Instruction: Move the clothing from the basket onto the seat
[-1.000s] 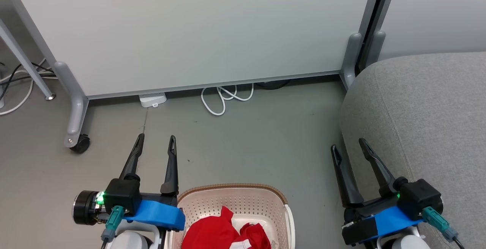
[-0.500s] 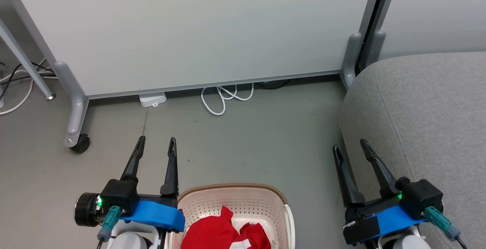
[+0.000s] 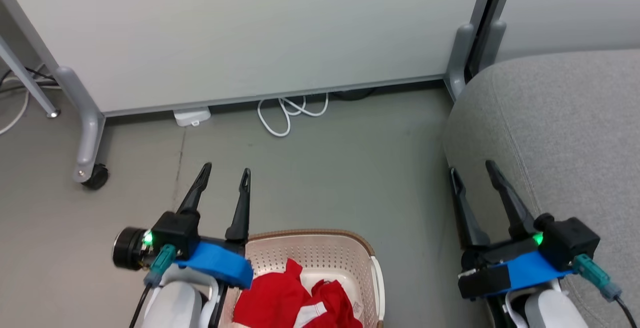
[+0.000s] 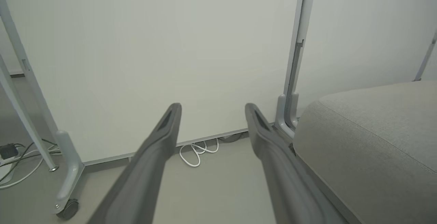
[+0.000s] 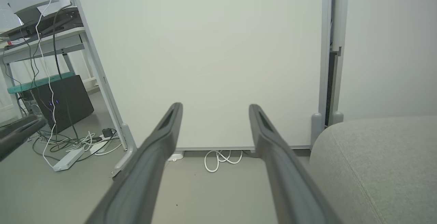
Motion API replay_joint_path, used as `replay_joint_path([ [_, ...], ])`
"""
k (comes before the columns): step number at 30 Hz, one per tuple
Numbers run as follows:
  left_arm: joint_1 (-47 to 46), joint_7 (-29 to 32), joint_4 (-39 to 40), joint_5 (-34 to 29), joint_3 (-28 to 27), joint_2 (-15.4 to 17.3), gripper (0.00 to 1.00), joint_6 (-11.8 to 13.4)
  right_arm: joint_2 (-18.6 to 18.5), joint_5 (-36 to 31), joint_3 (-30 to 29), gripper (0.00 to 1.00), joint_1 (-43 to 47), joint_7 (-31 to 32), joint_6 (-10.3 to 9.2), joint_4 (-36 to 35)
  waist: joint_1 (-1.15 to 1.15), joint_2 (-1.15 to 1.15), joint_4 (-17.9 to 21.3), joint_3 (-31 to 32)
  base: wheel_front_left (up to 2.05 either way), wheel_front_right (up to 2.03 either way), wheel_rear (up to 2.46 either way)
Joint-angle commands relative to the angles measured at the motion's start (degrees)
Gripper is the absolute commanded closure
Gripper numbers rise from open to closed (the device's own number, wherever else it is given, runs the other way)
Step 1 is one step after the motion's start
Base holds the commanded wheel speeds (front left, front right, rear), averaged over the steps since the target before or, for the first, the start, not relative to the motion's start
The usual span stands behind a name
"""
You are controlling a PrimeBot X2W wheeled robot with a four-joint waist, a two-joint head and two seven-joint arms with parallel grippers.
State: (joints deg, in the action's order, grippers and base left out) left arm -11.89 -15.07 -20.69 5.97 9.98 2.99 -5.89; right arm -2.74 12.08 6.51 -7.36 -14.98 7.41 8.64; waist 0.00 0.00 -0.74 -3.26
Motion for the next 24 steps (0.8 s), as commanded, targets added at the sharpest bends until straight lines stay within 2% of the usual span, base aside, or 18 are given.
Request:
replay_joint_path([
  [1, -3.5, -0.2, -2.5, -0.7, 1.1, 0.6, 0.0, -0.7, -0.2, -0.5, -0.5, 0.0, -1.8, -0.3, 0.15, -0.6, 0.0, 0.0, 0.9, -2.5, 0.0, 0.0, 0.0],
  [9, -12.3, -0.2, -11.1, -1.2, 6.6, 2.5, 0.0, -1.7, -0.2, -1.1, -0.6, 0.0, -6.9, -0.3, 0.14, -2.5, 0.0, 0.0, 3.9, -10.7, 0.0, 0.0, 0.0],
  [18, -22.6, -0.2, -23.4, 3.1, 20.4, 6.5, 0.0, -1.5, -0.2, -0.4, -0.1, 0.0, -14.2, -0.3, 0.13, -5.3, 0.0, 0.0, 8.4, -22.0, 0.0, 0.0, 0.0],
  [24, -27.5, -0.1, -32.5, 5.9, 30.6, 8.0, 0.0, -1.5, -0.2, 0.6, 0.3, 0.0, -17.5, -0.3, 0.13, -7.2, 0.0, 0.0, 10.6, -29.0, 0.0, 0.0, 0.0],
])
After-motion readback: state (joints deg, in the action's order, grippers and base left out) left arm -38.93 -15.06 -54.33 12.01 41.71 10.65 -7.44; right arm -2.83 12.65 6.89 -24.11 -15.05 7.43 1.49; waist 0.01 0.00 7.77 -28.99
